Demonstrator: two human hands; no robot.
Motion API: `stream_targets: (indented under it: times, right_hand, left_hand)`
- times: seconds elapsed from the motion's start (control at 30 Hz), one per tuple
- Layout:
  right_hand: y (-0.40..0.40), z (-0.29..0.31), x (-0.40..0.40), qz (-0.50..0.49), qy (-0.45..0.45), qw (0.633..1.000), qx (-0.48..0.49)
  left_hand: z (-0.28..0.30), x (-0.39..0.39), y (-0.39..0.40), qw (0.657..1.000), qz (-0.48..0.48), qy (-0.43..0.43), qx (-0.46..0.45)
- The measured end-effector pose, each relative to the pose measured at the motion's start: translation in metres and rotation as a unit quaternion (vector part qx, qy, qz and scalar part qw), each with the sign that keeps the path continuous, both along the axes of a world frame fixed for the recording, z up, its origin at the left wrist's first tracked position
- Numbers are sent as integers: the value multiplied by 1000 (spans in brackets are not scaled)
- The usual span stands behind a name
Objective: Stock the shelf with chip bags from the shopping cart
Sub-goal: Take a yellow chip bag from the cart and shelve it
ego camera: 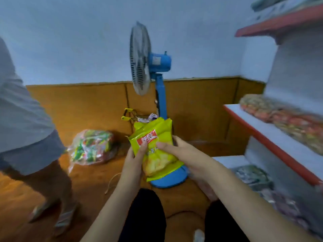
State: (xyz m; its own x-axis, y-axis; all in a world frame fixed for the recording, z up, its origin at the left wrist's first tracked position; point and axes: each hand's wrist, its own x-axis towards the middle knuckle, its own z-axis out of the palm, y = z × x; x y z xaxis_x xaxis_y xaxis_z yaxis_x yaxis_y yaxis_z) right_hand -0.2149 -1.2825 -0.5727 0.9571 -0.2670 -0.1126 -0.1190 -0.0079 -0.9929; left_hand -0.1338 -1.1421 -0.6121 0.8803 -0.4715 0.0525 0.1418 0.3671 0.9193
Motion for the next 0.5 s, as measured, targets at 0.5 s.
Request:
stream_targets:
  times: [0.5]
  right_hand:
    - [-138, -11, -238, -488, -77, 869, -27]
  left_hand:
    - [5, -169, -237, 878, -435, -197, 38]
